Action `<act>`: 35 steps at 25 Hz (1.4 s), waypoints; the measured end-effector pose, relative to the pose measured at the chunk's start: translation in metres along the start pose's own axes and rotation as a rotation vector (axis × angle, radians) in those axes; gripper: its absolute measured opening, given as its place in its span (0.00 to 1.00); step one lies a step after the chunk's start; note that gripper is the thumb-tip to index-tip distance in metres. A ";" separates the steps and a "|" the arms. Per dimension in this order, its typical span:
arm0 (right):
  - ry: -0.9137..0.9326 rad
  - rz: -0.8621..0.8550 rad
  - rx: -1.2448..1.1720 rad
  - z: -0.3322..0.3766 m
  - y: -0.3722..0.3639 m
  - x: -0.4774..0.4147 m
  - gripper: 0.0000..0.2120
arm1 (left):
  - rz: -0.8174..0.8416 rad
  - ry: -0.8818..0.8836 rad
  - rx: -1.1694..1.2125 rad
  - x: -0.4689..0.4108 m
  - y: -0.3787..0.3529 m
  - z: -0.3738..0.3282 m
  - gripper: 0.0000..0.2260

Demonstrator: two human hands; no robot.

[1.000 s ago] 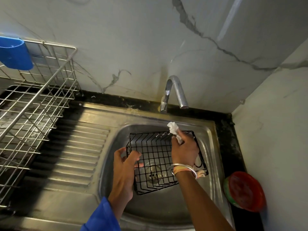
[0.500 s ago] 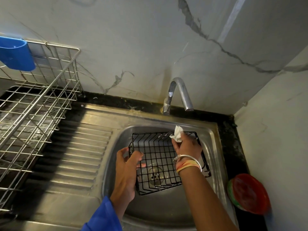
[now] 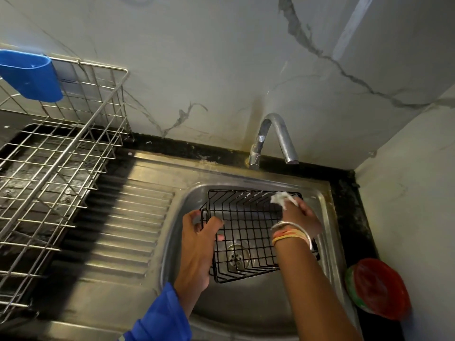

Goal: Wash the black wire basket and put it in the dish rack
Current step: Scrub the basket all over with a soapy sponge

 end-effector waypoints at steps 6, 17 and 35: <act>0.088 0.119 0.047 -0.012 -0.022 0.023 0.09 | 0.031 0.036 0.000 -0.006 -0.004 0.006 0.31; 0.175 0.577 0.567 -0.019 -0.068 0.066 0.07 | 0.055 0.018 0.030 -0.014 0.000 0.005 0.42; 0.172 0.652 0.495 -0.015 -0.084 0.071 0.06 | 0.203 0.046 0.172 -0.027 0.002 0.015 0.47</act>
Point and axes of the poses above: each hand's wrist, its own x-axis away from the middle knuckle, its own y-axis out of the back of the hand, z = x × y, the point moved 6 cm from there along -x, towards the middle knuckle, and after that the axes turned 14 degrees about z, right-handed, at the moved point
